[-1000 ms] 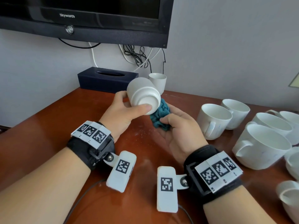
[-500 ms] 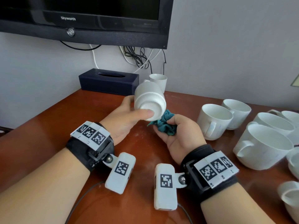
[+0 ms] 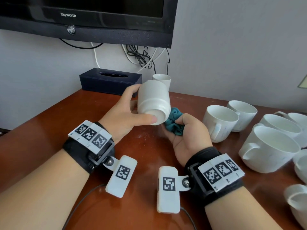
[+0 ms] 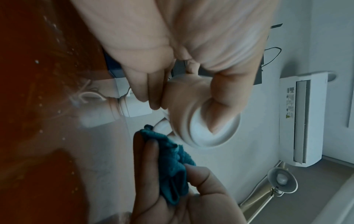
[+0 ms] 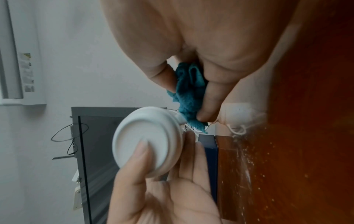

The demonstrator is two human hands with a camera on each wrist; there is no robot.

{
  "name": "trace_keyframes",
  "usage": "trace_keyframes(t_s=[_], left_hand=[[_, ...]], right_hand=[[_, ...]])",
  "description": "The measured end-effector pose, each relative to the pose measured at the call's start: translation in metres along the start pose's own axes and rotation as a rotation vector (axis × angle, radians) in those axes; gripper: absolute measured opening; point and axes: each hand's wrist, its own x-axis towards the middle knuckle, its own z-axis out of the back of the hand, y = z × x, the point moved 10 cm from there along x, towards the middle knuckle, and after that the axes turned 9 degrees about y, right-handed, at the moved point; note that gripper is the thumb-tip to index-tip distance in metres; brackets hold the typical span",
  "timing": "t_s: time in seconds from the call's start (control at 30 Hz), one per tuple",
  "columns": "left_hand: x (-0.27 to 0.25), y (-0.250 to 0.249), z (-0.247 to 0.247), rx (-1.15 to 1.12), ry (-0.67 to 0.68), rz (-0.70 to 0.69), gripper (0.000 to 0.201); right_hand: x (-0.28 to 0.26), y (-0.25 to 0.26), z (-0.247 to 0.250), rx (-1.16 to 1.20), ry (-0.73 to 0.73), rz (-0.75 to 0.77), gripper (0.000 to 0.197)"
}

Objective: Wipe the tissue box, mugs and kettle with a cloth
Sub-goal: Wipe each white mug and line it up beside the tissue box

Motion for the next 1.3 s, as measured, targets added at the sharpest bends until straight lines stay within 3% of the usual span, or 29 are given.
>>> trace_keyframes(t_s=[0.17,0.4,0.53,0.7,0.83,1.03,1.17,1.3], left_hand=[[0.0,0.013,-0.008,-0.144,0.041,0.077,0.111],[0.001,0.014,0.002,0.109,0.008,0.126,0.106],[0.0,0.009,0.001,0.247,0.04,0.117,0.12],[-0.002,0.007,0.002,0.424,0.064,0.147,0.111],[-0.001,0.011,0.01,0.545,0.06,0.202,0.116],[-0.003,0.01,0.005,0.49,0.095,0.193,0.111],[-0.005,0.01,-0.009,0.428,0.176,0.191,0.105],[-0.004,0.007,-0.006,0.416,0.098,0.178,0.097]], right_hand=[[-0.005,0.003,-0.002,0.019,0.011,-0.016,0.025],[-0.01,0.019,0.0,0.034,-0.023,0.081,0.024],[-0.01,0.024,0.0,0.004,-0.003,0.129,0.036],[-0.009,0.031,-0.005,-0.095,0.061,0.191,0.045],[-0.007,0.034,-0.014,-0.174,0.186,0.223,0.053],[-0.007,0.039,-0.012,-0.323,0.152,0.293,0.052],[-0.004,0.038,-0.014,-0.418,0.17,0.307,0.066],[-0.005,0.034,-0.018,-0.449,0.239,0.261,0.062]])
